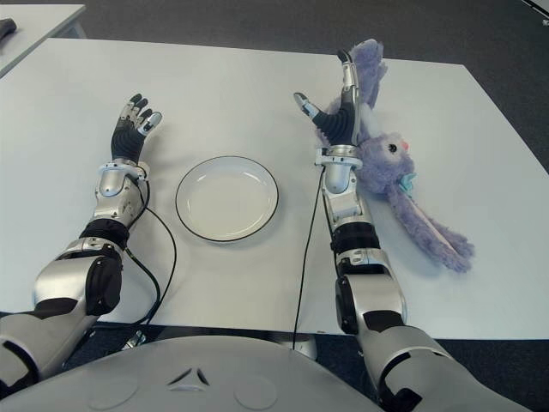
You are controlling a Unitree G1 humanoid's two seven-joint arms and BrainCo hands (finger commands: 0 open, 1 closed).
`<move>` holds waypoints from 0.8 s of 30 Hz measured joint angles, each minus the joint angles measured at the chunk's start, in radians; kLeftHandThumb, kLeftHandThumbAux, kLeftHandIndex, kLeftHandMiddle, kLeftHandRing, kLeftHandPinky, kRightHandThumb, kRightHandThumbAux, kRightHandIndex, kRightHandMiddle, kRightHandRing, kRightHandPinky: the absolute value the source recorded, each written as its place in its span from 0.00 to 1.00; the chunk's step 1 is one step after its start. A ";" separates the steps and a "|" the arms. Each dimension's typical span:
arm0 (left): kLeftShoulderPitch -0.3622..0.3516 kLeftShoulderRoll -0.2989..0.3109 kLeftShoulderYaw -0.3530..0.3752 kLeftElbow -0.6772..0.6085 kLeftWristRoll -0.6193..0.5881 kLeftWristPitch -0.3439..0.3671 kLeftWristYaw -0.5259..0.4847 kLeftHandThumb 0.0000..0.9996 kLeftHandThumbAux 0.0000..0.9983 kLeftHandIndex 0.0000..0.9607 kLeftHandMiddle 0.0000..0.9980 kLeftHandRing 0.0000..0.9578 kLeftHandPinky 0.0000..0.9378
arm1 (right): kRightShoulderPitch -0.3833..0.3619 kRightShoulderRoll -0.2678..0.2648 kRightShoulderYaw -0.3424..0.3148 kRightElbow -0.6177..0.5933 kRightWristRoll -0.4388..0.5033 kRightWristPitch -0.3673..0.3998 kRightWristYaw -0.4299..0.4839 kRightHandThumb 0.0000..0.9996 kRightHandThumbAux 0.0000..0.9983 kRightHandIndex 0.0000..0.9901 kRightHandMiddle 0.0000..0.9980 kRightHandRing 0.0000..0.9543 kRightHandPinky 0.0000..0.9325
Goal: Put the doll into the plate.
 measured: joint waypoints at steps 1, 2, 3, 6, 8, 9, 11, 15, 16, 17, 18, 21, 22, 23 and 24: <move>0.000 0.000 0.000 0.000 0.000 0.000 0.000 0.00 0.61 0.02 0.06 0.03 0.00 | -0.003 -0.002 0.004 0.007 -0.004 0.004 -0.007 0.21 0.55 0.05 0.02 0.02 0.05; 0.000 0.000 0.000 0.000 0.000 -0.001 0.000 0.00 0.61 0.02 0.06 0.03 0.00 | -0.006 -0.003 0.010 0.015 -0.009 0.007 -0.014 0.21 0.55 0.05 0.02 0.02 0.05; 0.000 0.000 0.000 0.000 0.000 -0.001 0.000 0.00 0.61 0.02 0.06 0.02 0.00 | -0.008 -0.005 0.015 0.023 -0.012 0.010 -0.019 0.21 0.55 0.05 0.02 0.02 0.05; 0.000 0.000 -0.001 0.000 0.001 -0.001 0.000 0.00 0.61 0.02 0.05 0.02 0.00 | -0.020 -0.010 0.028 0.056 -0.019 0.013 -0.035 0.20 0.55 0.05 0.02 0.02 0.05; 0.000 0.000 -0.001 0.000 0.001 -0.002 0.000 0.00 0.61 0.02 0.05 0.01 0.00 | -0.030 -0.014 0.036 0.078 -0.024 0.013 -0.044 0.21 0.56 0.05 0.02 0.02 0.06; 0.000 0.000 -0.001 0.000 0.002 -0.003 0.000 0.00 0.61 0.02 0.04 0.01 0.00 | -0.036 -0.017 0.041 0.091 -0.027 0.013 -0.048 0.22 0.55 0.05 0.02 0.02 0.05; 0.000 0.000 -0.002 0.000 0.002 -0.003 0.000 0.00 0.62 0.02 0.04 0.01 0.00 | -0.053 -0.024 0.051 0.122 -0.033 0.015 -0.060 0.22 0.55 0.05 0.02 0.02 0.04; 0.000 0.000 -0.001 0.000 0.002 -0.002 0.000 0.00 0.62 0.02 0.05 0.01 0.00 | -0.094 -0.041 0.074 0.192 -0.045 0.024 -0.091 0.22 0.53 0.05 0.02 0.01 0.03; 0.000 0.000 -0.001 0.000 0.002 -0.002 0.000 0.00 0.62 0.02 0.05 0.01 0.00 | -0.105 -0.046 0.081 0.208 -0.052 0.026 -0.102 0.22 0.53 0.05 0.02 0.00 0.02; 0.000 0.000 -0.001 0.000 0.002 -0.003 0.000 0.00 0.62 0.02 0.05 0.01 0.00 | -0.114 -0.051 0.089 0.223 -0.058 0.029 -0.111 0.22 0.52 0.05 0.02 0.00 0.02; 0.000 0.000 -0.001 0.000 0.002 -0.003 0.000 0.00 0.62 0.02 0.05 0.01 0.00 | -0.123 -0.056 0.096 0.237 -0.063 0.033 -0.121 0.21 0.52 0.05 0.02 0.00 0.02; 0.000 0.000 -0.001 0.000 0.002 -0.003 0.000 0.00 0.62 0.02 0.05 0.02 0.00 | -0.149 -0.070 0.118 0.282 -0.079 0.046 -0.148 0.22 0.51 0.05 0.02 0.00 0.00; 0.000 0.000 -0.001 0.000 0.002 -0.003 0.000 0.00 0.62 0.02 0.06 0.02 0.00 | -0.157 -0.073 0.124 0.295 -0.083 0.051 -0.156 0.22 0.51 0.05 0.02 0.00 0.00; 0.000 0.000 -0.001 0.000 0.002 -0.003 0.000 0.00 0.62 0.02 0.06 0.02 0.00 | -0.165 -0.077 0.132 0.310 -0.086 0.057 -0.164 0.22 0.50 0.05 0.02 0.00 0.00; 0.000 0.000 -0.001 0.000 0.002 -0.003 0.000 0.00 0.62 0.02 0.06 0.02 0.00 | -0.172 -0.080 0.137 0.321 -0.089 0.061 -0.170 0.22 0.50 0.05 0.02 0.00 0.00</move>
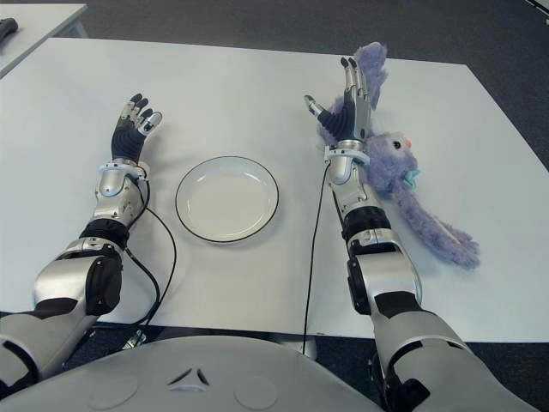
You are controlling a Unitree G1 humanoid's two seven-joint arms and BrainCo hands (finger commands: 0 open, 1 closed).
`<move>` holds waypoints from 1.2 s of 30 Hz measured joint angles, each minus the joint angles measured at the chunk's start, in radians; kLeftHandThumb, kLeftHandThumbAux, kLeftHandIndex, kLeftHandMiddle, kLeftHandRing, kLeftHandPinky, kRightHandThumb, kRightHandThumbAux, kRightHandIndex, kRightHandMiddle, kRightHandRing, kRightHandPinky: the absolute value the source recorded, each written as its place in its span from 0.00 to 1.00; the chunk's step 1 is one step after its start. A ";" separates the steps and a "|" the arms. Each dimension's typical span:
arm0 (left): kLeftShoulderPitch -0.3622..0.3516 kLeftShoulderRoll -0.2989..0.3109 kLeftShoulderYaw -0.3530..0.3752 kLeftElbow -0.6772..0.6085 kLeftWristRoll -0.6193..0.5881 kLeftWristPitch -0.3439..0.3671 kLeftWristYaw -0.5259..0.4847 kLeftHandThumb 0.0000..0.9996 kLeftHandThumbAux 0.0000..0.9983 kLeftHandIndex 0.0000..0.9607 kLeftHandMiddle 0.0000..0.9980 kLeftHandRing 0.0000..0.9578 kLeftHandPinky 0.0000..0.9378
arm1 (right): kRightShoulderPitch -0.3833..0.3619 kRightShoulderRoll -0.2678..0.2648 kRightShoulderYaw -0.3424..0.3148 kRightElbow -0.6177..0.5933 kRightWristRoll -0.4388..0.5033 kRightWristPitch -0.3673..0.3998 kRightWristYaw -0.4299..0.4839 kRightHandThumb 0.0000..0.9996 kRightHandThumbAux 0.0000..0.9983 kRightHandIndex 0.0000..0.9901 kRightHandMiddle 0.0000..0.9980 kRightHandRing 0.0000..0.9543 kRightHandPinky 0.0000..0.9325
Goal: Put the doll into the plate.
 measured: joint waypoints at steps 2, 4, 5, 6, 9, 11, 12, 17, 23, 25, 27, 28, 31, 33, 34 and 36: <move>0.000 0.000 0.000 0.000 0.000 0.000 0.000 0.00 0.62 0.02 0.06 0.03 0.00 | -0.014 -0.006 0.012 0.028 -0.007 0.010 -0.013 0.22 0.49 0.06 0.02 0.00 0.00; 0.000 0.000 0.000 0.000 0.000 0.000 0.000 0.00 0.61 0.02 0.06 0.03 0.00 | -0.028 -0.011 0.023 0.054 -0.015 0.022 -0.024 0.22 0.49 0.06 0.02 0.00 0.00; 0.000 0.000 -0.001 0.000 0.000 0.000 0.000 0.00 0.61 0.02 0.06 0.03 0.00 | -0.033 -0.013 0.028 0.064 -0.017 0.025 -0.028 0.22 0.48 0.06 0.02 0.00 0.00; 0.000 0.000 -0.001 0.000 0.000 0.000 0.000 0.00 0.61 0.02 0.06 0.03 0.00 | -0.039 -0.017 0.035 0.077 -0.019 0.030 -0.031 0.22 0.48 0.06 0.02 0.00 0.00; 0.000 0.000 -0.001 0.000 0.000 0.000 0.000 0.00 0.61 0.02 0.07 0.03 0.00 | -0.053 -0.023 0.047 0.108 -0.021 0.046 -0.037 0.24 0.48 0.06 0.02 0.00 0.00; 0.000 0.000 -0.001 0.000 0.000 0.000 0.000 0.00 0.60 0.02 0.07 0.03 0.00 | -0.061 -0.027 0.054 0.126 -0.022 0.057 -0.037 0.25 0.48 0.07 0.02 0.00 0.01; 0.000 0.000 -0.001 0.000 0.000 0.000 0.000 0.00 0.60 0.02 0.07 0.03 0.00 | -0.065 -0.028 0.057 0.134 -0.022 0.062 -0.037 0.26 0.48 0.07 0.02 0.00 0.01; 0.000 0.000 -0.001 0.000 0.001 0.000 0.000 0.00 0.59 0.02 0.07 0.03 0.00 | -0.077 -0.033 0.068 0.161 -0.021 0.082 -0.041 0.27 0.48 0.07 0.02 0.00 0.02; 0.000 0.000 -0.001 0.000 0.001 0.000 0.000 0.00 0.59 0.02 0.07 0.04 0.00 | -0.088 -0.034 0.080 0.183 -0.018 0.097 -0.041 0.27 0.49 0.08 0.02 0.00 0.05; 0.000 0.000 0.000 0.000 0.001 0.000 0.000 0.00 0.60 0.03 0.07 0.03 0.00 | -0.091 -0.034 0.081 0.187 -0.017 0.100 -0.042 0.27 0.49 0.08 0.03 0.01 0.07; -0.001 0.000 0.001 0.000 0.000 0.001 0.000 0.00 0.61 0.03 0.07 0.04 0.00 | -0.094 -0.034 0.081 0.190 -0.016 0.104 -0.042 0.27 0.50 0.08 0.03 0.02 0.07; -0.001 0.000 0.002 0.001 0.000 0.001 0.000 0.00 0.61 0.02 0.07 0.04 0.00 | -0.095 -0.034 0.081 0.191 -0.015 0.106 -0.042 0.27 0.50 0.08 0.03 0.02 0.08; -0.001 0.000 0.003 0.001 0.000 0.003 0.000 0.00 0.61 0.02 0.07 0.04 0.00 | -0.096 -0.034 0.081 0.192 -0.012 0.107 -0.041 0.26 0.50 0.08 0.03 0.03 0.08; -0.001 0.000 0.003 0.001 0.000 0.003 0.000 0.00 0.62 0.02 0.07 0.03 0.00 | -0.097 -0.034 0.081 0.193 -0.011 0.107 -0.041 0.27 0.51 0.09 0.04 0.04 0.09; -0.001 0.000 0.003 0.001 0.000 0.003 0.000 0.00 0.62 0.02 0.07 0.03 0.00 | -0.097 -0.033 0.081 0.193 -0.010 0.107 -0.041 0.27 0.52 0.09 0.05 0.05 0.10; -0.001 0.000 0.003 0.001 0.000 0.003 0.000 0.00 0.62 0.02 0.07 0.03 0.00 | -0.098 -0.033 0.080 0.193 -0.008 0.107 -0.041 0.28 0.52 0.10 0.06 0.06 0.12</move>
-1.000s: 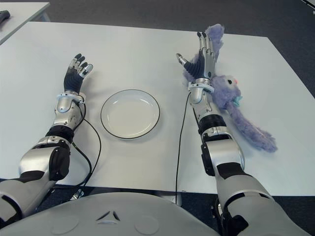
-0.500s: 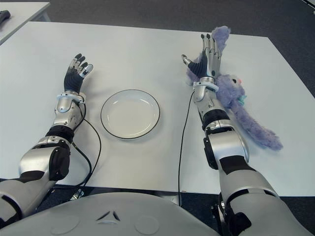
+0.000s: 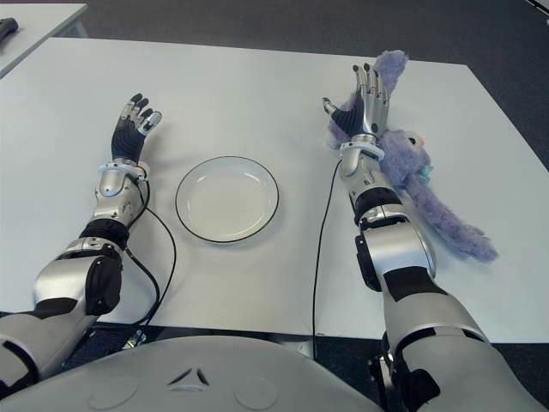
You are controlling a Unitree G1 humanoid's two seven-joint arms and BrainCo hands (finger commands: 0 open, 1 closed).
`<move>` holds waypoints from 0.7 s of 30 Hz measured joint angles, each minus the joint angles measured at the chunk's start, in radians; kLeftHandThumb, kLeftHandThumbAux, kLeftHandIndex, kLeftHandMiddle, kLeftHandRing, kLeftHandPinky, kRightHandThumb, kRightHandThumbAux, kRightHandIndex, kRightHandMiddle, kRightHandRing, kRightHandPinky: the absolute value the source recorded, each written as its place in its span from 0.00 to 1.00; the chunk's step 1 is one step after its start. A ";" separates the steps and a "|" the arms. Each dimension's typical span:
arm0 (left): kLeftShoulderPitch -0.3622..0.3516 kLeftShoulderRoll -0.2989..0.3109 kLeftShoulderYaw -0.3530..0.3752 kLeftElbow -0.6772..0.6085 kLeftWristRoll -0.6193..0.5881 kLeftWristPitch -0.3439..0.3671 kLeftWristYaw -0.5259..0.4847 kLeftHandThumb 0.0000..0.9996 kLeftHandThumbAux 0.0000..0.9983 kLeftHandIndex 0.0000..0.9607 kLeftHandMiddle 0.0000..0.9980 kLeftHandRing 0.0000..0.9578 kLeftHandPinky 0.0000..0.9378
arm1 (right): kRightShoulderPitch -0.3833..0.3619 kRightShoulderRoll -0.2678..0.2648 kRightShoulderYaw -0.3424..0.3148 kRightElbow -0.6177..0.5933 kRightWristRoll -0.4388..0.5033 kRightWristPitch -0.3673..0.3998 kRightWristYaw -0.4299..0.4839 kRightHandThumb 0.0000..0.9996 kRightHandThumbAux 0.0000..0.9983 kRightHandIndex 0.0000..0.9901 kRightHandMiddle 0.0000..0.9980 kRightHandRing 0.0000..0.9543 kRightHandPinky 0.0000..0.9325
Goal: Put the doll into the plate.
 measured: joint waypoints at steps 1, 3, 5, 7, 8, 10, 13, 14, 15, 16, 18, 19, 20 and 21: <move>0.000 0.000 0.000 0.000 0.000 0.000 0.000 0.00 0.62 0.02 0.07 0.04 0.00 | -0.001 0.000 -0.001 0.000 0.001 0.000 0.000 0.28 0.52 0.10 0.07 0.06 0.12; 0.000 0.000 0.001 0.000 0.000 0.000 0.000 0.00 0.62 0.03 0.07 0.03 0.00 | -0.002 0.000 -0.002 0.000 0.003 0.000 0.000 0.30 0.52 0.11 0.11 0.13 0.22; 0.000 0.000 0.002 0.000 0.000 0.000 0.000 0.00 0.62 0.03 0.07 0.03 0.00 | -0.003 0.000 -0.003 0.000 0.008 0.000 0.000 0.31 0.53 0.13 0.15 0.18 0.28; 0.000 0.000 0.002 0.000 0.000 0.000 0.000 0.00 0.62 0.03 0.07 0.03 0.00 | -0.004 0.001 -0.005 0.000 0.015 0.000 -0.001 0.36 0.54 0.21 0.24 0.29 0.39; 0.000 0.000 0.003 0.000 0.000 0.000 0.000 0.00 0.62 0.03 0.07 0.03 0.00 | -0.005 0.002 -0.006 0.000 0.019 0.000 -0.003 0.36 0.53 0.22 0.24 0.30 0.40; 0.000 0.001 0.004 0.001 -0.001 0.000 0.000 0.00 0.62 0.03 0.07 0.03 0.00 | -0.007 0.003 -0.012 0.000 0.028 0.000 -0.009 0.41 0.53 0.27 0.30 0.36 0.45; 0.000 0.001 0.006 0.001 -0.001 0.000 -0.001 0.00 0.62 0.03 0.08 0.03 0.00 | -0.010 0.007 -0.022 -0.001 0.037 0.000 -0.023 0.44 0.53 0.30 0.37 0.41 0.51; 0.000 0.001 0.006 0.001 -0.002 0.000 -0.002 0.00 0.62 0.03 0.08 0.03 0.00 | -0.012 0.008 -0.025 -0.001 0.040 0.000 -0.028 0.45 0.53 0.32 0.39 0.44 0.54; 0.000 0.001 0.008 0.001 -0.002 0.000 -0.004 0.00 0.62 0.03 0.08 0.04 0.00 | -0.013 0.009 -0.028 -0.001 0.044 0.000 -0.033 0.47 0.53 0.33 0.41 0.46 0.57; 0.000 0.002 0.009 0.002 -0.003 0.000 -0.005 0.00 0.62 0.04 0.08 0.03 0.00 | -0.015 0.011 -0.030 -0.001 0.047 0.000 -0.037 0.49 0.53 0.36 0.46 0.54 0.65; 0.000 0.002 0.012 0.002 -0.003 0.000 -0.008 0.00 0.62 0.04 0.08 0.03 0.00 | -0.017 0.014 -0.036 -0.001 0.054 0.000 -0.043 0.50 0.53 0.38 0.49 0.58 0.70; 0.000 0.002 0.013 0.003 -0.003 0.000 -0.009 0.00 0.62 0.04 0.08 0.03 0.00 | -0.018 0.016 -0.039 -0.002 0.059 0.000 -0.045 0.50 0.53 0.38 0.50 0.60 0.72; 0.000 0.002 0.014 0.003 -0.003 0.000 -0.009 0.00 0.61 0.04 0.08 0.03 0.00 | -0.020 0.018 -0.042 -0.002 0.064 0.000 -0.048 0.51 0.53 0.42 0.54 0.63 0.76; -0.001 0.003 0.016 0.003 -0.003 0.000 -0.009 0.00 0.61 0.04 0.08 0.03 0.00 | -0.021 0.031 -0.046 -0.002 0.070 0.000 -0.053 0.52 0.53 0.43 0.55 0.64 0.77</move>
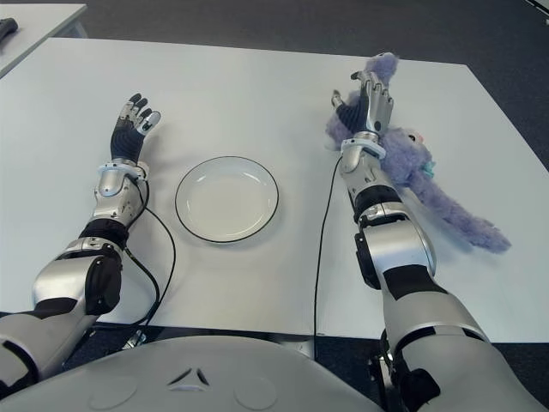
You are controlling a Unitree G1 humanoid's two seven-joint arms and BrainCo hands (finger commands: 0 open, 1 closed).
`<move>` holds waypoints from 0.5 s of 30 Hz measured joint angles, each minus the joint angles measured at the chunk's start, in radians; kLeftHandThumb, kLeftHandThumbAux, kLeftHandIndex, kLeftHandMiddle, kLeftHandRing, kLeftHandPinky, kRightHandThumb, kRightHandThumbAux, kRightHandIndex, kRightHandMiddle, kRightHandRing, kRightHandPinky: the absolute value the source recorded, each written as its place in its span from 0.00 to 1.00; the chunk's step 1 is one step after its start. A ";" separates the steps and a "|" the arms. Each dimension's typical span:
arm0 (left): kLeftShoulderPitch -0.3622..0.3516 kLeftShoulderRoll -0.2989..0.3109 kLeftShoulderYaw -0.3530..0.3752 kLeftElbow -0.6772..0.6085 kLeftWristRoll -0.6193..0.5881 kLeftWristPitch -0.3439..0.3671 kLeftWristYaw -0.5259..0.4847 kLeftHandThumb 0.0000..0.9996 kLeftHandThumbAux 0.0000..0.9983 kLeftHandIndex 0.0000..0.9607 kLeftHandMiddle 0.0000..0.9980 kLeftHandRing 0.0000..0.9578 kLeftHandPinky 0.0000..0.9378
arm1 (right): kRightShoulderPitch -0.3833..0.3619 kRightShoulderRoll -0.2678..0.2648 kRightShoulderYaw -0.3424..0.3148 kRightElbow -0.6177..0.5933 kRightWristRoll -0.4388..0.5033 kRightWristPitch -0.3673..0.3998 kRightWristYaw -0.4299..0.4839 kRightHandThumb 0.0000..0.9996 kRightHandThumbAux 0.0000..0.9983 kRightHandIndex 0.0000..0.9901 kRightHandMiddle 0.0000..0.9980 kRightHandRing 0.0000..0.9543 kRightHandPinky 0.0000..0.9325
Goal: Put the doll into the plate.
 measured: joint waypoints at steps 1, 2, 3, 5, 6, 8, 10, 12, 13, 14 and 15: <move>0.000 0.000 0.000 0.000 0.000 0.000 0.000 0.00 0.62 0.04 0.08 0.04 0.00 | 0.000 0.002 0.000 0.000 0.000 0.000 -0.001 0.52 0.52 0.51 0.66 0.74 0.85; 0.000 0.000 0.000 0.000 0.000 0.000 0.000 0.00 0.62 0.04 0.08 0.04 0.00 | 0.000 0.004 -0.001 0.000 0.002 0.000 -0.002 0.52 0.52 0.53 0.68 0.76 0.87; 0.000 0.000 0.000 0.000 0.000 0.001 0.000 0.00 0.62 0.04 0.08 0.04 0.00 | 0.000 0.006 -0.002 0.000 0.003 0.000 -0.004 0.52 0.52 0.54 0.69 0.77 0.88; 0.000 0.001 0.000 0.001 0.000 0.004 0.000 0.00 0.62 0.02 0.08 0.03 0.00 | 0.000 0.012 -0.003 -0.001 0.005 0.000 -0.008 0.51 0.52 0.56 0.72 0.80 0.88; 0.000 0.001 0.000 0.001 0.000 0.007 0.000 0.00 0.62 0.02 0.07 0.03 0.00 | 0.000 0.015 -0.003 -0.001 0.006 0.000 -0.010 0.51 0.52 0.57 0.73 0.80 0.88; 0.000 0.002 0.000 0.001 0.000 0.008 0.000 0.00 0.63 0.02 0.07 0.03 0.00 | 0.000 0.020 -0.003 -0.002 0.008 -0.001 -0.014 0.50 0.53 0.59 0.75 0.81 0.86; 0.000 0.002 0.001 0.001 0.000 0.008 -0.001 0.00 0.63 0.01 0.07 0.03 0.00 | 0.000 0.024 -0.003 -0.003 0.010 -0.001 -0.016 0.49 0.53 0.60 0.76 0.82 0.87; 0.000 0.003 0.001 0.001 -0.001 0.008 -0.004 0.00 0.63 0.02 0.07 0.03 0.00 | 0.000 0.028 -0.003 -0.004 0.013 -0.001 -0.019 0.47 0.55 0.65 0.79 0.84 0.89; 0.000 0.003 0.002 0.001 -0.001 0.008 -0.005 0.00 0.63 0.02 0.08 0.03 0.00 | 0.000 0.029 -0.004 -0.005 0.015 -0.001 -0.020 0.47 0.55 0.66 0.80 0.84 0.89; 0.000 0.004 0.002 0.002 -0.001 0.008 -0.006 0.00 0.63 0.02 0.08 0.03 0.00 | 0.000 0.030 -0.004 -0.006 0.017 -0.001 -0.022 0.46 0.55 0.66 0.80 0.84 0.89; -0.001 0.004 0.003 0.002 -0.001 0.009 -0.006 0.00 0.63 0.01 0.08 0.03 0.00 | 0.000 0.032 -0.004 -0.007 0.018 -0.001 -0.024 0.46 0.56 0.67 0.81 0.85 0.90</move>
